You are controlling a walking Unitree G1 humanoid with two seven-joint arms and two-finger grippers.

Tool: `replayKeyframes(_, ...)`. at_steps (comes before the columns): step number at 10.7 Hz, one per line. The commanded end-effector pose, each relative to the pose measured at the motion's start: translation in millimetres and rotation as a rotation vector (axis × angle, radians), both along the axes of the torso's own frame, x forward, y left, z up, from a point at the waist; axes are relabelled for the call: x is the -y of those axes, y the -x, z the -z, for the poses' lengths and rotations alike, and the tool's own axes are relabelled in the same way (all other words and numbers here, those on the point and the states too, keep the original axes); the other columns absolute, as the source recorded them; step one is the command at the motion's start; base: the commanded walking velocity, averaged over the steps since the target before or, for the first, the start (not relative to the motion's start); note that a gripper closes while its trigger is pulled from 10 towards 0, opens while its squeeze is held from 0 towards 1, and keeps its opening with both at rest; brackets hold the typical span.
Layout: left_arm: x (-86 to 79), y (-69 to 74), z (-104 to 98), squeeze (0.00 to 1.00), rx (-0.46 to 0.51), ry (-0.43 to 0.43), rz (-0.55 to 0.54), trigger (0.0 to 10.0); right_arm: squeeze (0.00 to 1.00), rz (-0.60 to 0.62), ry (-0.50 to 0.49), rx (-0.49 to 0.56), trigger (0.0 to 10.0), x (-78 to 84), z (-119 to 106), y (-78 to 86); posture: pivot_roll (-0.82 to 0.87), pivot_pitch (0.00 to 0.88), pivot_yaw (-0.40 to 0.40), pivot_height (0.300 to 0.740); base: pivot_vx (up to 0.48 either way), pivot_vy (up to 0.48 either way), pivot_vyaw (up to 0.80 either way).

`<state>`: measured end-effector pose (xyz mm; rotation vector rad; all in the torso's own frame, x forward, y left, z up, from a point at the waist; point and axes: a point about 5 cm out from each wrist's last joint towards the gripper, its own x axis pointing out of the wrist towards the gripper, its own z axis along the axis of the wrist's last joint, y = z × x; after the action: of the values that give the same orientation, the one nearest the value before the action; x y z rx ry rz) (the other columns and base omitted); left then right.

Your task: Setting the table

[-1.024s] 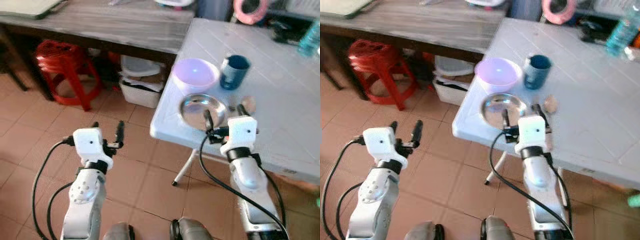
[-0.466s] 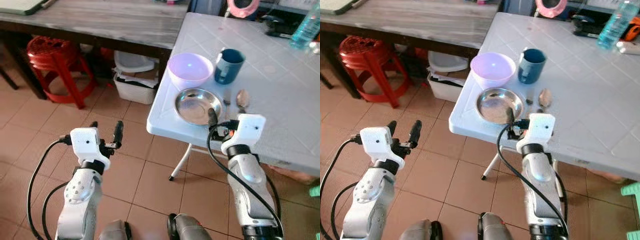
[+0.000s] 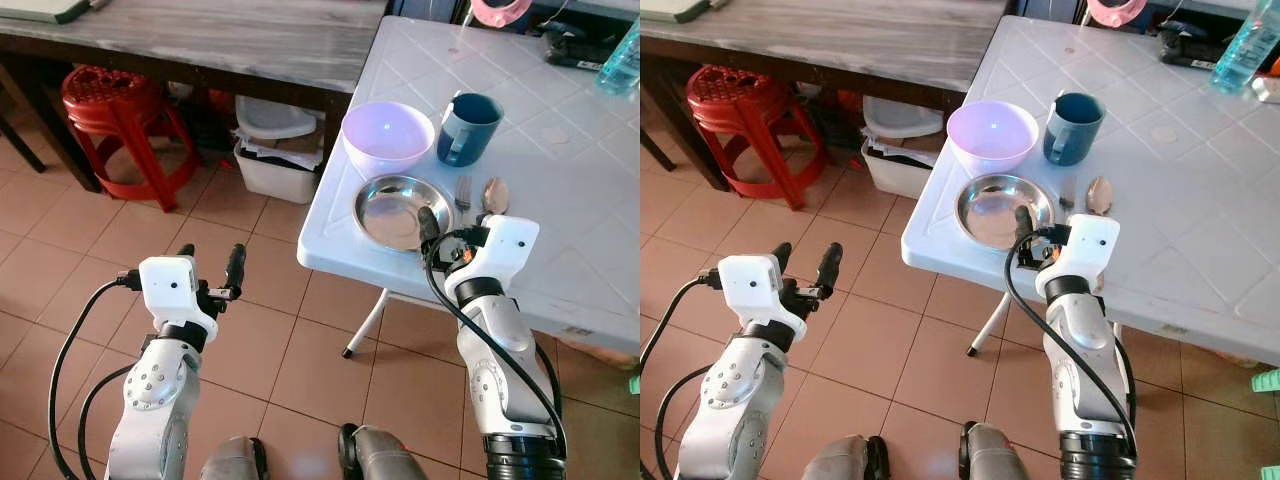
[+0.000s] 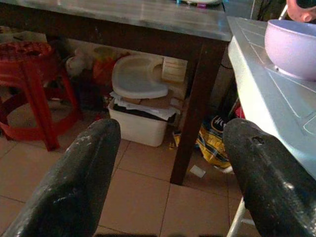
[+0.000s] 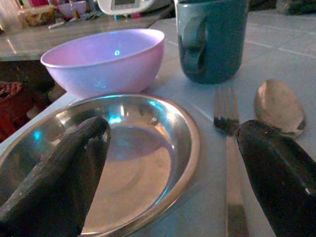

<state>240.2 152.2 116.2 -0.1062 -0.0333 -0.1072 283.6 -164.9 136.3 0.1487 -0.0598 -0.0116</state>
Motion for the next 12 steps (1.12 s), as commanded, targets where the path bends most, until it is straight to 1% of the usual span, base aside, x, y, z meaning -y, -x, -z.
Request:
replayKeyframes(1, -2.3, 2.5, -2, 0.00, 0.000, -0.008, 0.005, 10.0, 0.00, -0.004, -0.030, -0.030, 10.0, -0.6, 5, 1.5, 0.02, 0.190, 0.022, 0.740, 0.000, 0.000, 0.00)
replayKeyframes(5, -1.2, 2.8, -2, 0.00, -0.006, -0.011, 0.016, 10.0, 0.00, -0.030, -0.093, -0.085, 10.0, -4.3, 12, 3.2, 0.02, 0.195, 0.024, 0.740, 0.000, 0.000, 0.00)
replayKeyframes(7, 4.2, 5.5, -1, 0.00, -0.022, 0.030, 0.100, 10.0, 0.00, -0.034, -0.110, -0.104, 10.0, -4.9, 15, 3.7, 0.02, 0.199, 0.025, 0.740, 0.000, 0.000, 0.00)
replayKeyframes(11, 3.7, 6.8, 0, 0.00, -0.032, 0.032, 0.106, 10.0, 0.00, -0.068, -0.155, -0.128, 10.0, -7.8, 16, 1.1, 0.02, 0.204, 0.023, 0.740, 0.000, 0.000, 0.00)
replayKeyframes(12, 3.7, 6.9, 0, 0.00, -0.031, 0.032, 0.105, 10.0, 0.00, -0.058, -0.180, -0.140, 1.7, -6.7, 18, 1.0, 0.02, 0.205, 0.021, 0.740, 0.000, 0.000, 0.00)
